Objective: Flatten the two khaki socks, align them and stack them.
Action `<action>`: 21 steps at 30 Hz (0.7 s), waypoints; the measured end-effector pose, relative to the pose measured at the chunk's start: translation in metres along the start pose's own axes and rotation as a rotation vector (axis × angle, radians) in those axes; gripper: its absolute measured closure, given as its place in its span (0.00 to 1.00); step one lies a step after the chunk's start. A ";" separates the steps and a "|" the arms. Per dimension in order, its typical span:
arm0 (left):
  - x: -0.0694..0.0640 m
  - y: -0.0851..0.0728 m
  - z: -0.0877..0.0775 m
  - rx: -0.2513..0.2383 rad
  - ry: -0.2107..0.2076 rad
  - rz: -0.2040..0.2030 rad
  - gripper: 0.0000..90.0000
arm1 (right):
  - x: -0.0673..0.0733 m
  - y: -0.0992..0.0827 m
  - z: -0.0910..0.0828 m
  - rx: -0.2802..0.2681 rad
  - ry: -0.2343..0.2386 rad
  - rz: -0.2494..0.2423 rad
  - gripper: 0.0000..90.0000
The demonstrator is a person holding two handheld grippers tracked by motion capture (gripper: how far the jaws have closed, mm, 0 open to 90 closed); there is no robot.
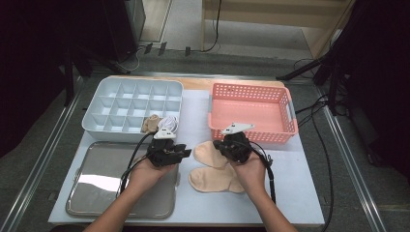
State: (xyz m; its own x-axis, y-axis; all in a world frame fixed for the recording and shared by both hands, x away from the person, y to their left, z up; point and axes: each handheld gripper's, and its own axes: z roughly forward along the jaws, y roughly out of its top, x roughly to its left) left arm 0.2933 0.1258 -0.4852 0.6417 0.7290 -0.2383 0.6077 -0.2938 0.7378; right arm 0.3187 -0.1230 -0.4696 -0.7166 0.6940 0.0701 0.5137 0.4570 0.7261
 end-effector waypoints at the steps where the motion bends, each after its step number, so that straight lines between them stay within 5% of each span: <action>1: 0.000 0.000 0.000 0.001 0.000 0.001 0.74 | 0.001 -0.001 -0.001 -0.001 0.001 -0.001 1.00; 21: -0.008 0.011 0.001 -0.002 -0.011 0.041 0.73 | 0.028 -0.040 -0.025 0.053 0.053 0.040 0.99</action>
State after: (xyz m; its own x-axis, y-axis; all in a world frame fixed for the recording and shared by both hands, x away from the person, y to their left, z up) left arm 0.2951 0.1161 -0.4759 0.6711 0.7096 -0.2146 0.5799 -0.3221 0.7483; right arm 0.2661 -0.1364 -0.4794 -0.7183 0.6824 0.1356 0.5657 0.4594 0.6847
